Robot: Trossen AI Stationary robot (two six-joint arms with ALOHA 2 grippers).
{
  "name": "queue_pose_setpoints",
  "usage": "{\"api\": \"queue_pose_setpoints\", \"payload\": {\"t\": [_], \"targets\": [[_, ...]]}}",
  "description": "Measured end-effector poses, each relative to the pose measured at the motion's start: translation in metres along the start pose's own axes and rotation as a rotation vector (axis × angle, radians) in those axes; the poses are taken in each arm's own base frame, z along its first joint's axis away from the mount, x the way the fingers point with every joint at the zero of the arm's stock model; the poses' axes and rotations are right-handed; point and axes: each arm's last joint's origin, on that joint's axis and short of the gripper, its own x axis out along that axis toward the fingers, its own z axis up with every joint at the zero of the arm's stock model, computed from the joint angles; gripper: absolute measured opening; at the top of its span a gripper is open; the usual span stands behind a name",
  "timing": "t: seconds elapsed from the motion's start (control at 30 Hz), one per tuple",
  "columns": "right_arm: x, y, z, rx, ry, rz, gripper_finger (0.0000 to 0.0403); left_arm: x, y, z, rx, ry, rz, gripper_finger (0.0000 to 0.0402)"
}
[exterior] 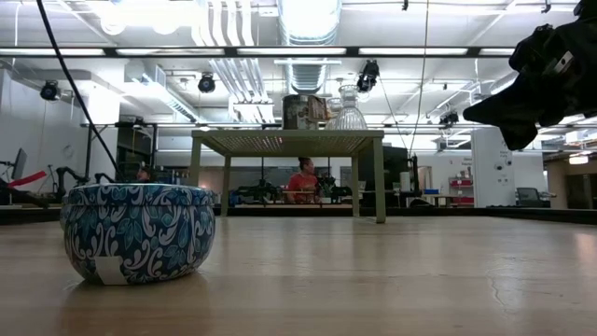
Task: Pick & Place candle stick holders
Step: Put the brown scented candle on the shelf
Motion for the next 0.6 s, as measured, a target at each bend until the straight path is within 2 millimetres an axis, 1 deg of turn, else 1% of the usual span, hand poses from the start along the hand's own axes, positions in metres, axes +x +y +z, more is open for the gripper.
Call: {"api": "queue_pose_setpoints", "payload": {"t": [0.13, 0.4, 0.6], "targets": [[0.0, 0.0, 0.0, 0.0, 0.0, 0.0, 0.0008, 0.0001, 0.0004, 0.0011, -0.045, -0.001, 0.001, 0.0366], [0.0, 0.0, 0.0, 0.003, 0.0, 0.0, 0.0008, 0.0015, -0.0023, 0.0016, -0.063, 0.002, -0.017, 0.0398], [-0.0001, -0.0001, 0.0, 0.004, 0.0, 0.0, 0.0008, 0.0016, -0.005, 0.0023, -0.063, 0.002, -0.045, 0.0399]]}}
